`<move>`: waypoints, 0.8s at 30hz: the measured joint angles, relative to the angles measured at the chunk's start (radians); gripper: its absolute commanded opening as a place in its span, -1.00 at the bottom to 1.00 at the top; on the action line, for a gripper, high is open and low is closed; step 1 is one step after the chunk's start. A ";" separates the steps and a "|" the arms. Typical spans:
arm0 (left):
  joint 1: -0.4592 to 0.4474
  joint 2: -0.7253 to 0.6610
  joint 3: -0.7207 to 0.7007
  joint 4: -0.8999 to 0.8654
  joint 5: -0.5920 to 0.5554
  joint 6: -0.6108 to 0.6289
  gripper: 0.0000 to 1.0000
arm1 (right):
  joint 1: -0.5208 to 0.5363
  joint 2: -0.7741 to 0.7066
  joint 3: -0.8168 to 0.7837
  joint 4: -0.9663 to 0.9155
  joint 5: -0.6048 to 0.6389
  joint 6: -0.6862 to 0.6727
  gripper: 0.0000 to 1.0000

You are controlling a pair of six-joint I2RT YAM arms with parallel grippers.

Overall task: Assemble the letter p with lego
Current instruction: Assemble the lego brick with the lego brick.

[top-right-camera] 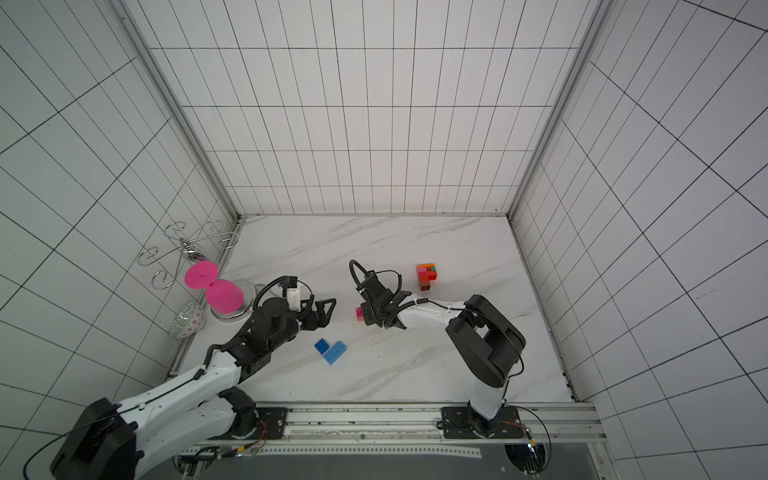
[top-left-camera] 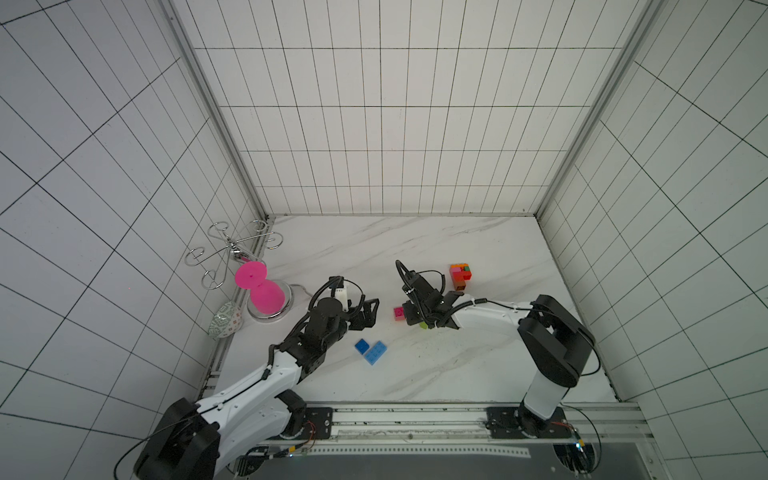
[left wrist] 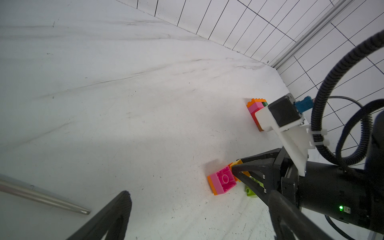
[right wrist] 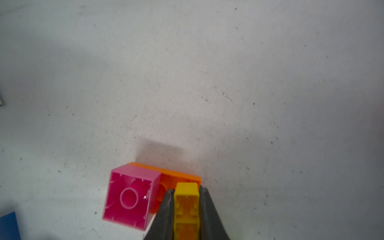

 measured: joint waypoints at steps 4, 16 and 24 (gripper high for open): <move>0.000 -0.001 0.000 0.000 0.000 0.000 0.95 | 0.000 -0.022 -0.021 0.024 0.003 0.031 -1.00; 0.000 -0.007 0.000 0.000 0.004 -0.004 0.95 | 0.032 -0.024 -0.076 0.056 0.031 0.166 -1.00; 0.000 -0.020 0.000 -0.001 0.004 -0.004 0.95 | 0.039 -0.024 -0.081 0.058 0.077 0.212 -1.00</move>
